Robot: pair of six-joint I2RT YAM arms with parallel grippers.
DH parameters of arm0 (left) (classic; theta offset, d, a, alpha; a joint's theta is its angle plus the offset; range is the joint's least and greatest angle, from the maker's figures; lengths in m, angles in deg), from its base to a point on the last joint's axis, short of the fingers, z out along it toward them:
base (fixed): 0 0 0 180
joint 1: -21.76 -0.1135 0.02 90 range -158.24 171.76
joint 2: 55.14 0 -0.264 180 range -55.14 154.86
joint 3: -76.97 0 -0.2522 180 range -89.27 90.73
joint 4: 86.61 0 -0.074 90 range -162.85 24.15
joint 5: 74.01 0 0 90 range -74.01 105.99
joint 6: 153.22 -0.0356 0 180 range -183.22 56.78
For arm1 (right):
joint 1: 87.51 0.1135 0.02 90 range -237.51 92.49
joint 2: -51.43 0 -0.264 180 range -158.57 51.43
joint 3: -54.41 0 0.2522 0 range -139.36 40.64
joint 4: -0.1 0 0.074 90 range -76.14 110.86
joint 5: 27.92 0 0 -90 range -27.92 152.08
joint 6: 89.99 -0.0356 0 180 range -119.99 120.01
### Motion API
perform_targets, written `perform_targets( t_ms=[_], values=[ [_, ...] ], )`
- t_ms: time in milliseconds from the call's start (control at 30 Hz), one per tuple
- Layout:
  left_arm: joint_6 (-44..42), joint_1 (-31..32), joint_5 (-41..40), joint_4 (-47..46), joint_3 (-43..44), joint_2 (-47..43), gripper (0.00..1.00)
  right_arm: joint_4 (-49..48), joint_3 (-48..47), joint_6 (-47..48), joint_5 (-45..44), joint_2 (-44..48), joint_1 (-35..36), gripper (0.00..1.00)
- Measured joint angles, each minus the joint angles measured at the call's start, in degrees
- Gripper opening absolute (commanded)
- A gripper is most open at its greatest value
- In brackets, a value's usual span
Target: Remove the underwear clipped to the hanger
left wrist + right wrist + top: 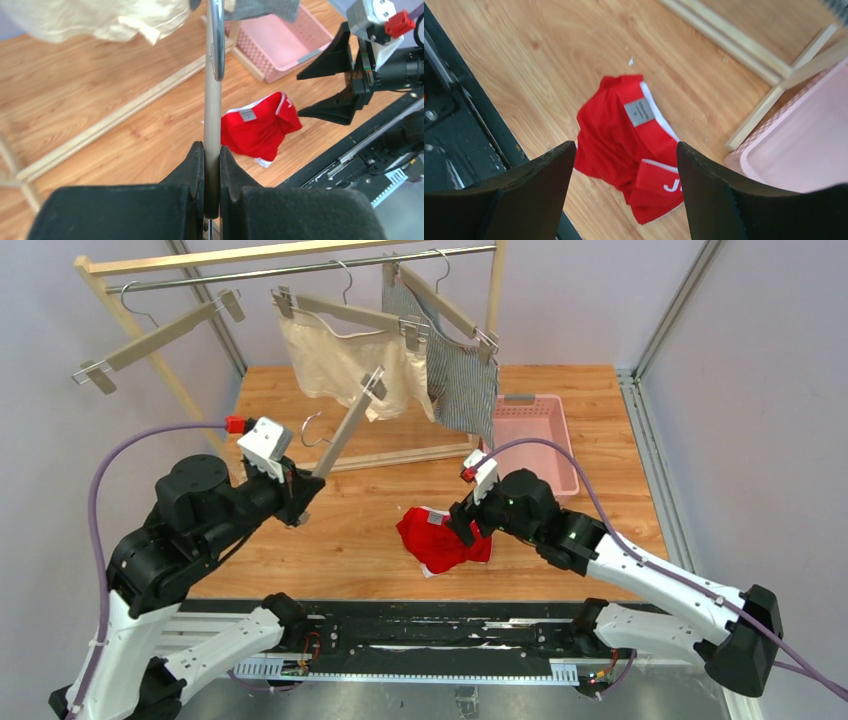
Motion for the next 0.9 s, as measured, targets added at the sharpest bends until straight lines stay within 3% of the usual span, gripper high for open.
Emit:
perform_targets(
  t_ms=[267,667,900],
  values=[
    [1.03,0.00,-10.40,9.57,4.98,-0.26,0.00,-0.24,2.67,1.38,-3.13,-5.75,3.76,0.77],
    [-0.98,-0.02,-22.49,13.88,4.70,7.69,0.00,-2.10,0.61,3.15,-4.61,-18.82,5.92,0.78],
    [0.24,-0.02,-28.48,16.00,4.66,7.61,0.00,-2.40,-0.94,3.23,-7.28,-26.01,5.95,0.78]
  ],
)
